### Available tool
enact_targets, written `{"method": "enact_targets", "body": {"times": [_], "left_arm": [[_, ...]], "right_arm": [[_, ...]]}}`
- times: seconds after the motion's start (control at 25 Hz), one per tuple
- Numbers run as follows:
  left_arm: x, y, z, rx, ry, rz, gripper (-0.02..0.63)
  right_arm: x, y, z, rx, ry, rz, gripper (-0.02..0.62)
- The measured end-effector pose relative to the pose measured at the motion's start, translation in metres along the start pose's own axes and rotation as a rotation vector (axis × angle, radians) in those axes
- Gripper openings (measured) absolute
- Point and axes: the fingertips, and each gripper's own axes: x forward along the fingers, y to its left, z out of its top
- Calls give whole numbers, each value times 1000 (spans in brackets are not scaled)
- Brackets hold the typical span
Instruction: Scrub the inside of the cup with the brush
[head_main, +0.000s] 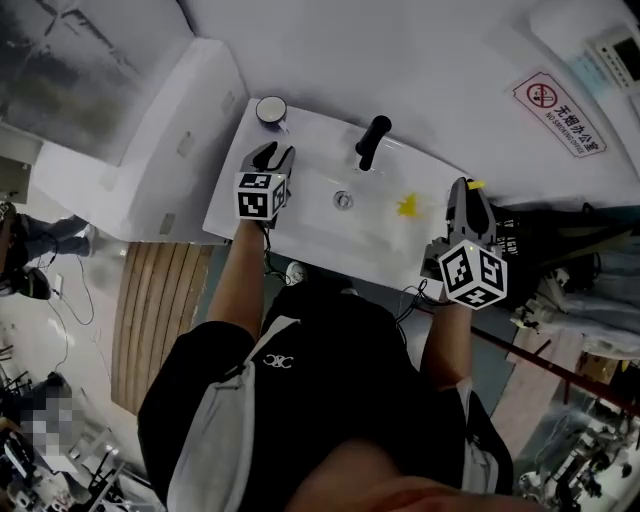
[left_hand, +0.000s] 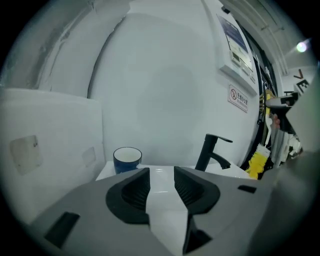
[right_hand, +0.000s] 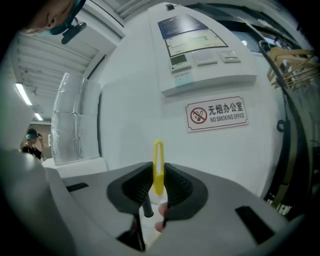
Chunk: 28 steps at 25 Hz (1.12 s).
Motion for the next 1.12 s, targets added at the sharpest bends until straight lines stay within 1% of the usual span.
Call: {"method": "enact_targets", "body": {"times": [0.12,0.44,0.64,0.8,0.96,1.12], "left_arm": [[18,9,-11,7,32,-9,146],[57,24,-25,-31,72,-32,146],[73,30,-31,-48,97,-33,146],[83,33,-32,-74,91,-59,146],[88,40,-32,-85,80,-57,146],[93,40,-30,-138,67,-62,146]], "right_arm": [[-7,-5,-2,-8,5,-52,71],[-13,-14,-11,-20,26,-142,71],[-8,-14,-10,-37,36,-164,72],[-3,-12,-14,-48,47,-175,72],[0,-9,-18,-63,63,-183,71],[2,-12,-19,-44,73,-192,72]]}}
